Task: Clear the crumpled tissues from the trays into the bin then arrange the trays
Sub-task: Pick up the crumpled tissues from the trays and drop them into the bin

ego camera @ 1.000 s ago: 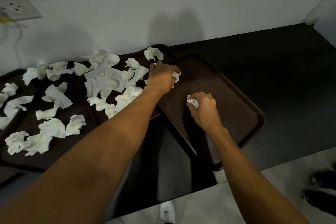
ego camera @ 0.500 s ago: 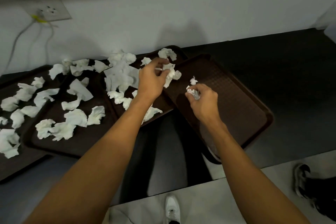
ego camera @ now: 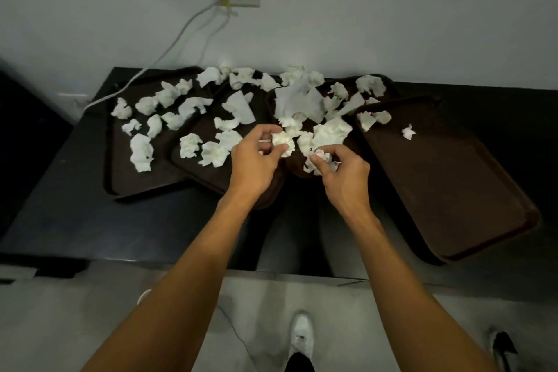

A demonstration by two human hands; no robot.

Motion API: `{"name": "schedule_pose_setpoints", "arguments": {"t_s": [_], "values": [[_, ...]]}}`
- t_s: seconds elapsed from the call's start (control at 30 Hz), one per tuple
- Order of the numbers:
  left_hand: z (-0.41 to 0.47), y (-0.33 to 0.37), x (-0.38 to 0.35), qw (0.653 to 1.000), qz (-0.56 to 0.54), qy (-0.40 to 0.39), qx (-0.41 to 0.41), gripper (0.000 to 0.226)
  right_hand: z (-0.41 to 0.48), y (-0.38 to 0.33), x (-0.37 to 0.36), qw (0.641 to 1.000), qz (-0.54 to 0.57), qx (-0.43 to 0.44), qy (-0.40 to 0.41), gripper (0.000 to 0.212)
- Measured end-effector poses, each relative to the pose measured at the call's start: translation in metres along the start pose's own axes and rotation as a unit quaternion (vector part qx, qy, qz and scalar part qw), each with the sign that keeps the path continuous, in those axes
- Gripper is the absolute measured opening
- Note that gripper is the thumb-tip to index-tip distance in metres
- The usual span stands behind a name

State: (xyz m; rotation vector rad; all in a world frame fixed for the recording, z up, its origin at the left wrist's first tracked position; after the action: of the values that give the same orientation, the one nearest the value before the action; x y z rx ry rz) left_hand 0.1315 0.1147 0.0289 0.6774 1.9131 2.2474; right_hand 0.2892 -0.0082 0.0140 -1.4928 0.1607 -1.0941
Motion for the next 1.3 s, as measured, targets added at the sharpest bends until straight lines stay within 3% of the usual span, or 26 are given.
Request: {"name": "schedule_pose_setpoints", "arguments": {"t_s": [0.43,0.83,1.3], "values": [[-0.126,-0.069,0.207,0.987,0.003,0.149,0.068,0.025,-0.126,-0.104,-0.156,0.987,0.066,0.059,-0.136,0.013],[-0.258,-0.163,0.368,0.949,0.009,0.273,0.157,0.034,-0.265,-0.156,-0.293,0.943,0.084,0.075,-0.312,0.023],[-0.319,-0.270,0.413,0.896,0.027,0.359,0.259,0.027,-0.324,-0.112,-0.416,0.896,0.025,0.134,-0.423,0.016]]}}
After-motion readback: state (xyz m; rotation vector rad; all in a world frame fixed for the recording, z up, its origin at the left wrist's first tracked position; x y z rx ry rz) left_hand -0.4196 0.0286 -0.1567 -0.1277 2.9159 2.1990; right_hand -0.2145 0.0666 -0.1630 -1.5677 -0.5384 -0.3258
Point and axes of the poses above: each hand's wrist, its own z-axis towards the middle knuckle, its own x-axis out of the back of the hand, y = z × x, the point moved 5 cm from there along z, towards the middle knuckle, and after that the axes turned 5 degrees about -z, right-handed, at the moved point
